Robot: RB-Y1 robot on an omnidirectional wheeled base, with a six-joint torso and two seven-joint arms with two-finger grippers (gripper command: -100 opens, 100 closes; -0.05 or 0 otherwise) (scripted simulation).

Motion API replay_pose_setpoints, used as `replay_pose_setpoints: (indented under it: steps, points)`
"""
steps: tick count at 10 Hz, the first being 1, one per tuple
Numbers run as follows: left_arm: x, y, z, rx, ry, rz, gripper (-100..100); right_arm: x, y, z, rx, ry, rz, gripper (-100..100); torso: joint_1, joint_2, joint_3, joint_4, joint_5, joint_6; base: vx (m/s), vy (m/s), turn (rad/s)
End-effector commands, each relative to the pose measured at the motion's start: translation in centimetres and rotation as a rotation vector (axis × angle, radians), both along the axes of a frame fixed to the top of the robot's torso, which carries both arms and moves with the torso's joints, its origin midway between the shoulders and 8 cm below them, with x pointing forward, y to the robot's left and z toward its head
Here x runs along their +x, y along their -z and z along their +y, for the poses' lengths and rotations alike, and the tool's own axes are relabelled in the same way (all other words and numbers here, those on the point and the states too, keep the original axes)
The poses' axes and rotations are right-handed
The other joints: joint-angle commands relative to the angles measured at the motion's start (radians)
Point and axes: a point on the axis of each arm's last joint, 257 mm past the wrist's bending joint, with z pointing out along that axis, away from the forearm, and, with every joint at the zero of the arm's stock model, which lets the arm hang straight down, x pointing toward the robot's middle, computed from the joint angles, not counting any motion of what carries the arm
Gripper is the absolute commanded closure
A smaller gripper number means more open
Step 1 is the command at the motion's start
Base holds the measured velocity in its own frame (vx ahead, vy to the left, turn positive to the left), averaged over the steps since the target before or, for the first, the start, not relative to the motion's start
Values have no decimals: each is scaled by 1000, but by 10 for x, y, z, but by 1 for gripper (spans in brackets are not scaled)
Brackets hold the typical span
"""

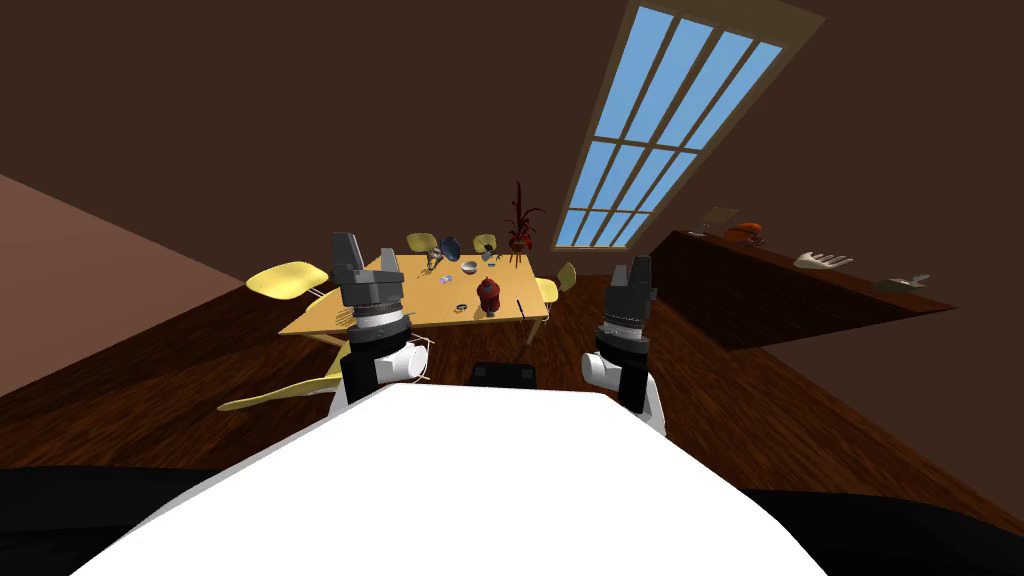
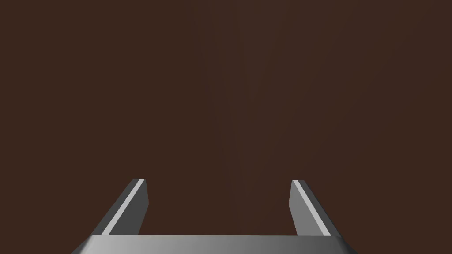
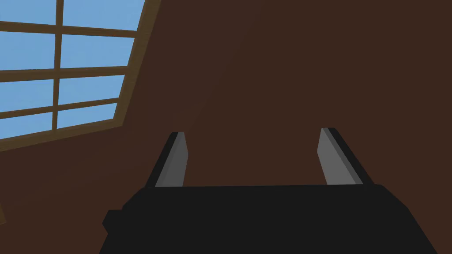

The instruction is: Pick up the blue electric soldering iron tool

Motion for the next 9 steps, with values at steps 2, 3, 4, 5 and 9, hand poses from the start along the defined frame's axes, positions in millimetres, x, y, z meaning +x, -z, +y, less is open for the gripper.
replay_pose_setpoints:
  steps: [2, 3, 4, 5, 9]
  points:
    - [0, 0, 0, 0, 0, 0, 0, 13, 17, 6, -66, -1, 49, -100, 0, -1, 0, 0, 0, 0, 15, 10, 28]
    - [0, 0, 0, 0, 0, 0, 0, 18, 25, 7, -89, 4, 70, -100, 1, -1, -1, 0, 0, 0, 20, 19, 25]
    - [0, 0, 0, 0, 0, 0, 0, 24, 34, 8, -112, 11, 93, -100, 1, -2, -1, 0, 0, 0, 20, 22, 31]
    - [0, 0, 0, 0, 0, 0, 0, 30, 44, 8, -134, 20, 118, -100, 1, -2, -1, 0, 0, 0, 28, 20, 40]
    - [0, 0, 0, 0, 0, 0, 0, 57, 94, 8, -232, 69, 232, -100, 2, -3, -2, -1, 0, 0, 34, 25, 44]
